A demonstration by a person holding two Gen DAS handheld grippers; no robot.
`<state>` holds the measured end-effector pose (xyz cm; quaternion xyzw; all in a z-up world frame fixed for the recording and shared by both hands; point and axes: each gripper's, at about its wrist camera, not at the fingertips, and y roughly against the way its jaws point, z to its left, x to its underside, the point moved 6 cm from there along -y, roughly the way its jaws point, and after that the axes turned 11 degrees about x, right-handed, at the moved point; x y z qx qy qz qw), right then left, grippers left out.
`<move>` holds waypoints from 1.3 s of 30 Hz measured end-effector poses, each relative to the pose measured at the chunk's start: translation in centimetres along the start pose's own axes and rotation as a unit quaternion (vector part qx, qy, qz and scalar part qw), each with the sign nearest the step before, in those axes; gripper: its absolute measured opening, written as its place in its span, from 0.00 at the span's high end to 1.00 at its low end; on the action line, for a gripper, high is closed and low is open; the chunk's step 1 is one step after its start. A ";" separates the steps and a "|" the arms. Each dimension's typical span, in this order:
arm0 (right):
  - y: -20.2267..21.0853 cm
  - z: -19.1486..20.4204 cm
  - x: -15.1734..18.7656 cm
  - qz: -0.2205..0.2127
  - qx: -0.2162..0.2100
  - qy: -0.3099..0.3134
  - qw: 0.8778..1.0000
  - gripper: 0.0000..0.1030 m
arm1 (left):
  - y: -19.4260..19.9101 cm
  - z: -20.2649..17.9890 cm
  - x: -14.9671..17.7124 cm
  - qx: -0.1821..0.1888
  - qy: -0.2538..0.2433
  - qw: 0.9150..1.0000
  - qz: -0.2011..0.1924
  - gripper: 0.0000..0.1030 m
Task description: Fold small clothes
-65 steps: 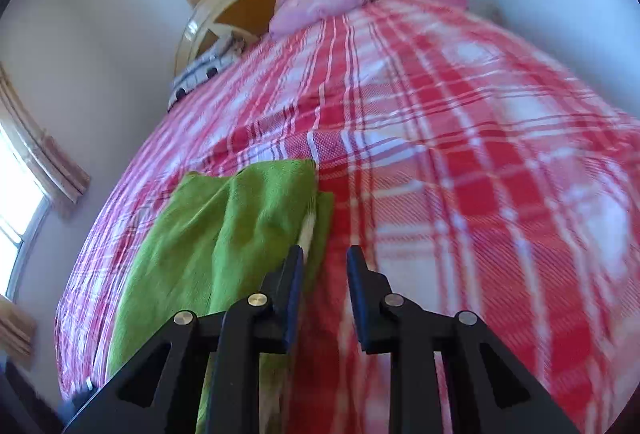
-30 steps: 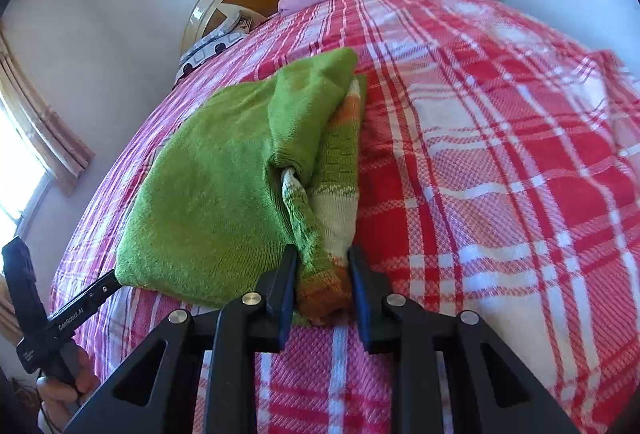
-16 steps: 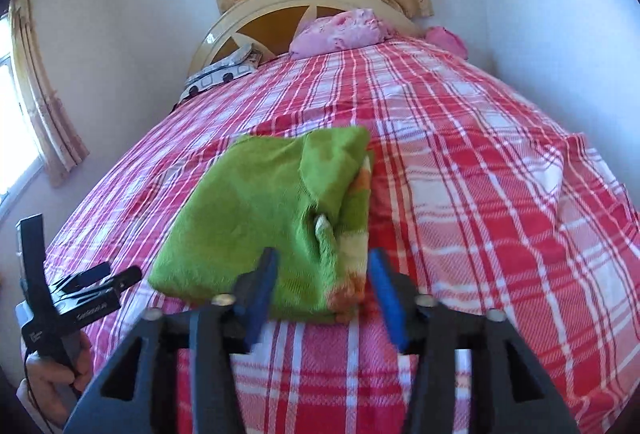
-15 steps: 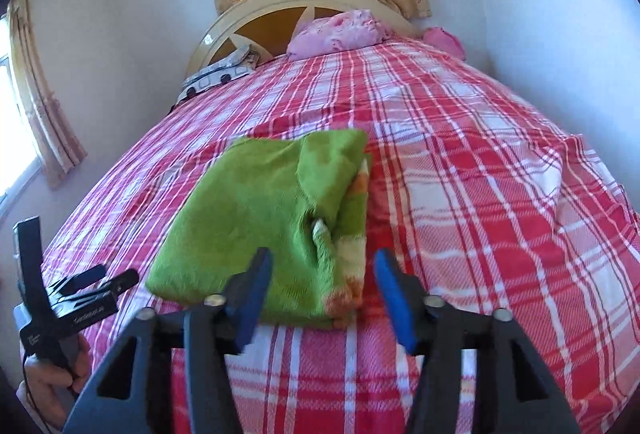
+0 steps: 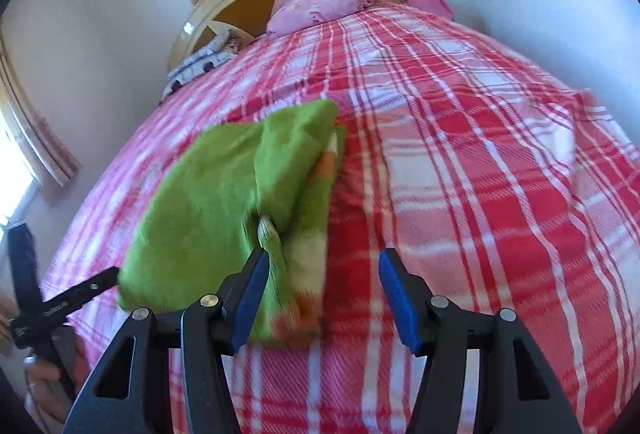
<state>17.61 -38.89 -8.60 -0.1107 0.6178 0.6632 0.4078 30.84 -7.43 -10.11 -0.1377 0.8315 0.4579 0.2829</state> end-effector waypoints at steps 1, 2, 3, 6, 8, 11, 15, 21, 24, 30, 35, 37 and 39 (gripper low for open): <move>-0.3 0.1 -0.9 -0.002 -0.014 -0.008 1.000 0.34 | -0.5 -0.7 -1.2 0.011 0.002 1.000 -0.004 0.02; -0.6 0.2 -1.6 -0.005 -0.020 -0.014 1.000 0.31 | -1.0 -1.3 -2.0 0.019 0.000 1.000 -0.004 0.02; -1.1 0.3 -2.6 -0.010 -0.026 -0.021 0.999 0.27 | -1.7 -1.8 -2.8 0.025 -0.001 1.000 -0.001 0.03; -3.7 1.1 -4.7 0.008 -0.038 -0.024 0.999 0.26 | -4.7 -3.7 -5.4 0.040 -0.005 0.999 0.016 0.12; -5.8 1.5 -5.7 0.030 -0.053 -0.028 0.998 0.26 | -6.7 -4.1 -6.0 0.048 0.007 0.998 0.036 0.18; -8.5 1.9 -6.3 0.054 -0.056 -0.033 0.996 0.26 | -9.7 -4.0 -5.9 0.051 0.031 0.996 0.064 0.26; -11.1 2.6 -5.9 0.060 -0.033 0.007 0.998 0.26 | -10.9 -3.4 -5.1 0.056 0.054 0.995 0.061 0.24; -12.0 2.3 -5.1 0.057 -0.050 0.012 0.997 0.28 | -10.9 -4.3 -4.4 0.031 -0.007 0.999 0.036 0.24; -11.9 2.8 -4.8 0.054 -0.058 0.026 0.996 0.45 | -10.8 -4.1 -4.5 0.031 -0.012 0.999 0.031 0.24; -11.4 4.0 -4.7 0.039 -0.051 0.057 0.996 0.59 | -11.1 -4.6 -4.6 0.019 -0.039 0.999 0.025 0.27; -11.9 3.5 -4.7 0.043 -0.047 0.042 0.997 0.52 | -11.1 -5.0 -4.7 0.005 -0.061 0.998 0.015 0.27; -12.1 3.1 -4.7 0.049 -0.064 0.027 0.996 0.51 | -11.1 -5.0 -4.8 0.004 -0.063 0.998 0.014 0.27; -12.2 3.0 -4.7 0.052 -0.072 0.021 0.996 0.51 | -11.2 -5.1 -4.8 0.005 -0.067 0.998 0.012 0.31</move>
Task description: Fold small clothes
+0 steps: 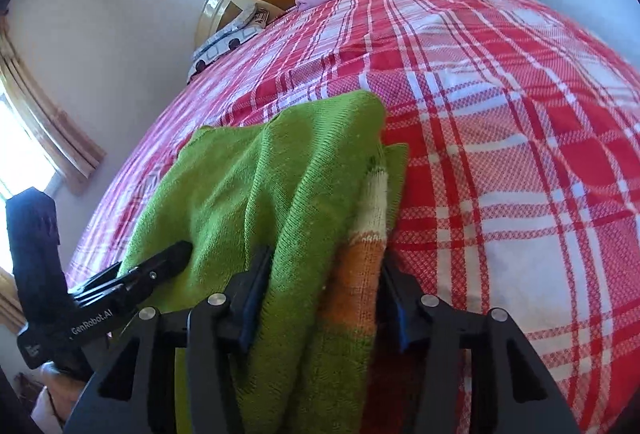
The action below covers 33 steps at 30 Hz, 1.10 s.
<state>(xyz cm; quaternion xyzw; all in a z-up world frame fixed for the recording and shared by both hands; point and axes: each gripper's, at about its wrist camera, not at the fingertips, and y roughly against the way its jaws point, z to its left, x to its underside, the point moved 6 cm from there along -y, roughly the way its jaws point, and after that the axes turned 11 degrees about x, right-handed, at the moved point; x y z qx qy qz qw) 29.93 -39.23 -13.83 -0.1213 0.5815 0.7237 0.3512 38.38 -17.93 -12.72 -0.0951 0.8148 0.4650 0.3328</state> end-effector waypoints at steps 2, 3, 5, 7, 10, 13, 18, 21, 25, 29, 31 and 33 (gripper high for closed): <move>0.1 0.3 0.0 -0.005 0.005 0.008 1.000 0.51 | 0.0 -0.3 0.0 -0.004 -0.009 1.000 -0.004 0.33; 0.2 0.5 0.0 -0.007 0.006 0.012 1.000 0.55 | 0.1 -0.4 0.0 -0.006 -0.012 1.000 -0.005 0.35; 0.4 0.9 0.1 -0.014 0.011 0.023 1.000 0.61 | 0.1 -0.4 0.0 -0.006 -0.013 1.000 -0.006 0.37; 0.8 1.5 0.1 -0.028 0.029 0.040 0.998 0.69 | 0.2 -0.3 0.0 -0.003 -0.008 1.000 -0.007 0.41; 1.5 2.8 0.2 -0.052 0.079 0.083 0.992 0.76 | 0.4 -0.7 -0.1 -0.010 -0.016 1.000 -0.007 0.48; 2.0 4.1 0.2 -0.071 0.122 0.118 0.983 0.78 | 0.9 -1.1 -0.2 -0.018 -0.022 1.000 0.001 0.56; 4.9 4.9 0.0 -0.098 0.110 0.097 0.984 0.79 | 2.6 -1.4 -0.3 -0.017 -0.013 1.000 0.001 0.60; 6.6 6.0 0.5 -0.112 0.111 0.097 0.983 0.79 | 4.0 -1.9 0.2 -0.028 -0.025 0.999 -0.002 0.61; 8.8 7.2 1.4 -0.124 0.095 0.086 0.984 0.79 | 6.0 -2.2 0.9 -0.033 -0.033 0.999 -0.009 0.61; 10.8 8.2 2.3 -0.130 0.082 0.076 0.985 0.79 | 8.1 -2.5 1.5 -0.039 -0.053 0.998 -0.015 0.61; 11.7 8.8 3.0 -0.131 0.072 0.068 0.986 0.79 | 9.0 -2.4 1.9 -0.040 -0.053 0.998 -0.017 0.61; 12.4 9.3 3.6 -0.129 0.065 0.062 0.988 0.79 | 9.9 -2.1 2.3 -0.039 -0.050 0.998 -0.017 0.61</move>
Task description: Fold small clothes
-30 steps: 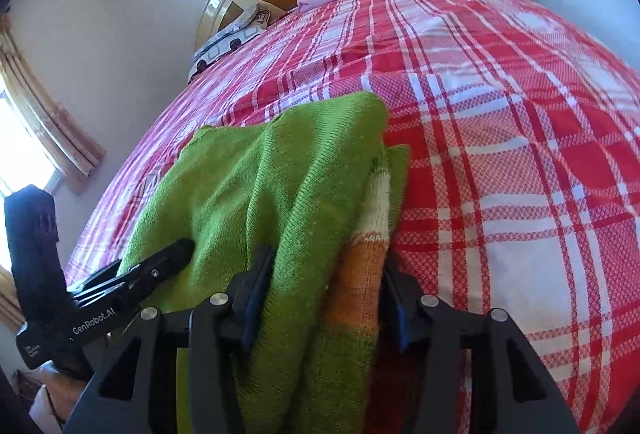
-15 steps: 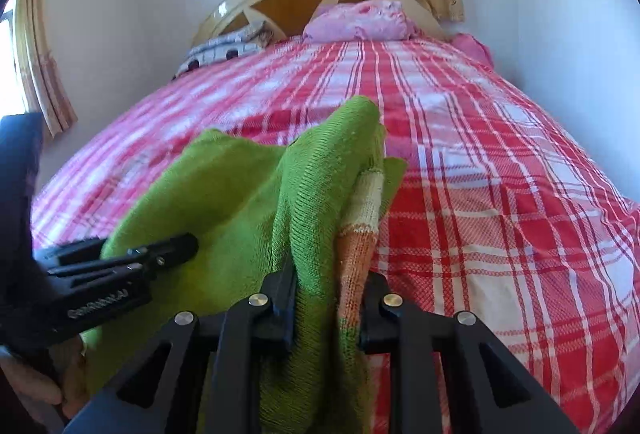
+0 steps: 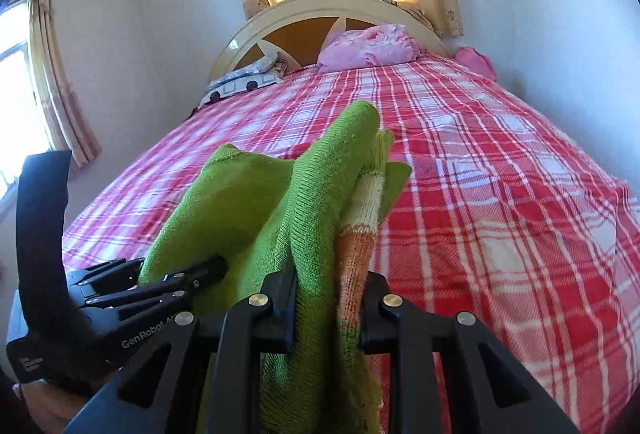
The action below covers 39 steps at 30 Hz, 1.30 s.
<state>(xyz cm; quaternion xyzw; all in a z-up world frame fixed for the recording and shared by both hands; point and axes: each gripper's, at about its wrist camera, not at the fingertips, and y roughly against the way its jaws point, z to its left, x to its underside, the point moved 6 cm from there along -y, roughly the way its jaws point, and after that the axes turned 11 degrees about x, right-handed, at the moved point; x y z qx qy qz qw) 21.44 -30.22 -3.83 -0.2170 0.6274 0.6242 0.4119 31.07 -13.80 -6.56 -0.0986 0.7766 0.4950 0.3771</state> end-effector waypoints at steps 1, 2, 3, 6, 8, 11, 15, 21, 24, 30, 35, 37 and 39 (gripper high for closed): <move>0.5 0.4 0.4 0.003 -0.005 -0.004 1.000 0.79 | 0.4 0.2 0.3 -0.001 0.002 1.000 0.001 0.61; 0.7 0.6 0.5 0.005 -0.008 -0.007 1.000 0.79 | 0.8 0.5 0.6 -0.002 0.004 1.000 0.003 0.61; 1.1 1.1 0.9 0.008 -0.014 -0.011 1.000 0.79 | 1.2 0.7 0.9 -0.004 0.005 1.000 0.004 0.61; 2.1 2.3 1.6 0.008 -0.026 -0.014 1.000 0.79 | 2.5 1.5 1.7 -0.010 0.008 1.000 0.000 0.61; 2.6 3.3 1.9 0.009 -0.034 -0.016 0.999 0.79 | 3.4 2.3 2.2 -0.014 0.012 1.000 -0.004 0.61; 3.5 5.3 2.6 0.008 -0.049 -0.017 0.999 0.79 | 4.6 3.7 2.9 -0.019 0.025 0.999 -0.008 0.61; 4.4 8.2 3.3 0.004 -0.062 0.002 0.998 0.79 | 6.2 5.9 4.1 -0.031 0.043 0.998 -0.016 0.61; 4.8 12.7 4.0 0.009 -0.091 0.023 0.996 0.79 | 8.4 9.4 5.5 -0.062 0.060 0.996 -0.028 0.61; 4.8 15.1 4.3 0.011 -0.105 0.038 0.994 0.79 | 9.4 11.3 6.2 -0.073 0.074 0.994 -0.033 0.61; 4.0 19.4 4.9 0.016 -0.131 0.063 0.989 0.79 | 11.0 14.8 7.0 -0.105 0.094 0.989 -0.043 0.61; 3.1 21.8 5.3 0.013 -0.145 0.071 0.987 0.79 | 11.8 17.0 7.1 -0.132 0.099 0.985 -0.050 0.61; 3.0 22.7 5.4 0.015 -0.150 0.071 0.986 0.79 | 12.1 17.5 7.4 -0.138 0.100 0.984 -0.051 0.61; 3.0 23.4 5.6 0.014 -0.152 0.075 0.985 0.79 | 12.4 18.1 7.6 -0.140 0.103 0.983 -0.052 0.61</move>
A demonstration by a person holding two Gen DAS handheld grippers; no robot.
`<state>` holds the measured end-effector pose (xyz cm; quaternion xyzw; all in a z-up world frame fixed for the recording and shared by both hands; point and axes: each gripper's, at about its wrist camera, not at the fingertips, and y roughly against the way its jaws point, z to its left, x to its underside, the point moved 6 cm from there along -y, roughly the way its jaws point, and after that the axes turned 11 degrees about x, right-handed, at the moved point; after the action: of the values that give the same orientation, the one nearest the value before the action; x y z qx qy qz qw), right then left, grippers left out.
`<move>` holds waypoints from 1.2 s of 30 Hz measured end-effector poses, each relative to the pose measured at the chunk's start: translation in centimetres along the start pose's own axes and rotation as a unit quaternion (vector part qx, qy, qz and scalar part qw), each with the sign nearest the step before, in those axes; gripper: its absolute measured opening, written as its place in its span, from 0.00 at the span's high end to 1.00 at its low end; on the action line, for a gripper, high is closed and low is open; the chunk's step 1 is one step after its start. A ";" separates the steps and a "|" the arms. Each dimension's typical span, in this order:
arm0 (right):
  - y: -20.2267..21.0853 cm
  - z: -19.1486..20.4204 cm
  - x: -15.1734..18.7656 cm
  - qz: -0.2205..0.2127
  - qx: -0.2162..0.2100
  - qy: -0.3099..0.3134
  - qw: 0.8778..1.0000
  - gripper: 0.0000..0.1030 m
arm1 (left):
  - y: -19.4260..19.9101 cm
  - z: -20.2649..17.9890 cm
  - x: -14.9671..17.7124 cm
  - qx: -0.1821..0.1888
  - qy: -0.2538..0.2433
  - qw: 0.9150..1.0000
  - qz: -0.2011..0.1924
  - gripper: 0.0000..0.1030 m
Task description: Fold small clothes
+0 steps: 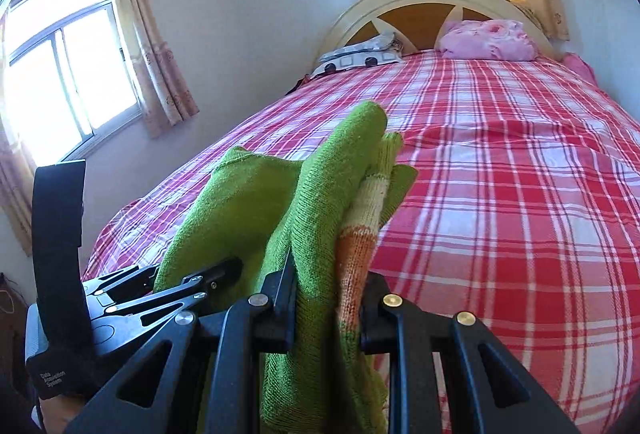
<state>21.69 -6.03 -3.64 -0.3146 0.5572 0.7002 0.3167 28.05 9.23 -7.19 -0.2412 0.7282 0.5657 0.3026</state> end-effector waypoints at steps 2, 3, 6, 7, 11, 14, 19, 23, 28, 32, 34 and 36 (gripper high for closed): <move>-0.1 0.5 -0.1 0.000 -0.001 0.004 1.000 0.79 | 0.1 0.4 0.0 0.001 0.004 1.000 -0.001 0.61; -0.1 0.7 -0.1 -0.001 -0.001 0.005 1.000 0.79 | 0.1 0.6 0.0 0.001 0.004 1.000 -0.001 0.61; 0.0 1.2 -0.2 -0.003 0.000 0.009 1.000 0.79 | 0.2 1.0 -0.1 0.001 0.005 1.000 -0.004 0.61; -0.1 1.3 -0.3 -0.004 0.000 0.011 1.000 0.79 | 0.2 1.2 -0.2 0.001 0.006 1.000 -0.005 0.61; -0.4 2.0 -0.5 -0.004 0.000 0.015 1.000 0.79 | 0.2 1.7 -0.3 -0.004 0.004 1.000 -0.003 0.61; -0.9 2.5 -0.5 -0.002 -0.001 0.020 1.000 0.79 | 0.1 2.3 -0.6 -0.011 -0.001 1.000 -0.003 0.61; -1.9 2.6 -0.4 0.003 -0.003 0.014 1.000 0.79 | -0.4 2.8 -1.0 -0.016 -0.004 1.000 -0.001 0.61; -2.7 2.7 -0.5 0.001 0.004 0.021 1.000 0.79 | -1.4 2.9 -1.3 -0.018 -0.014 1.000 0.001 0.61; -4.1 2.4 -0.6 -0.001 0.020 0.035 0.999 0.79 | -3.4 3.2 -1.8 -0.021 -0.022 1.000 -0.002 0.62; -6.2 1.9 -0.4 0.009 0.036 0.044 0.998 0.79 | -5.1 3.6 -1.7 -0.037 -0.022 0.999 0.005 0.67; -7.1 1.5 -0.2 0.016 0.041 0.042 0.998 0.79 | -5.5 3.7 -1.9 -0.051 -0.025 0.998 0.002 0.72; -8.0 1.1 0.0 0.023 0.047 0.041 0.998 0.79 | -5.7 4.1 -2.0 -0.052 -0.021 0.998 0.003 0.72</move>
<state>27.94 -3.52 -8.06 -0.3152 0.6087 0.6670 0.2920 34.10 11.81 -10.39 -0.2420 0.6920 0.6088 0.3033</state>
